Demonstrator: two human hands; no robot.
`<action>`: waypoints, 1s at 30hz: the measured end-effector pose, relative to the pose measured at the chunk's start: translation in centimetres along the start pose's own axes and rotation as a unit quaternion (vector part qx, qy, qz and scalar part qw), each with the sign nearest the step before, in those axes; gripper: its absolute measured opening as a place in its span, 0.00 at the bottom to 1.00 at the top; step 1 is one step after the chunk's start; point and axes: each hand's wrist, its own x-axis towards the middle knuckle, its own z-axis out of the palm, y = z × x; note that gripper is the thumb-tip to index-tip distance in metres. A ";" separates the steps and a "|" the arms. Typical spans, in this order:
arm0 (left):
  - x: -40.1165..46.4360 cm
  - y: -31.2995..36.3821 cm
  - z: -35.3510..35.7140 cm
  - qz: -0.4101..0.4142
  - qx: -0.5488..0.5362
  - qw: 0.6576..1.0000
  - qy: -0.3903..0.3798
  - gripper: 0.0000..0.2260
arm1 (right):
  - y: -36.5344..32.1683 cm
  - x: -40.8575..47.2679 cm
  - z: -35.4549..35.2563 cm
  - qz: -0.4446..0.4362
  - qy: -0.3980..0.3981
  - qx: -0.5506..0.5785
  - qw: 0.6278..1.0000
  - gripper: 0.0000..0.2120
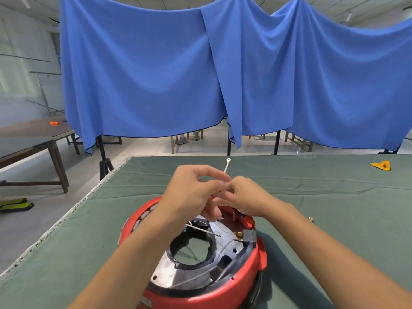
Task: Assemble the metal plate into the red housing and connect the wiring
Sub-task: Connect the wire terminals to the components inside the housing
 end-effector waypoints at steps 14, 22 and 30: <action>0.5 -1.0 0.2 -0.055 -0.020 0.998 0.034 0.08 | 1.4 -2.1 1.1 0.076 0.031 0.022 0.996 0.07; 0.5 -1.0 0.7 -0.065 -0.060 0.995 0.052 0.07 | 1.6 -1.4 0.5 0.014 0.128 0.300 0.945 0.04; 0.8 -1.9 0.9 -0.014 -0.043 0.986 0.160 0.08 | -2.8 -4.4 -0.3 -0.079 0.144 0.299 0.940 0.06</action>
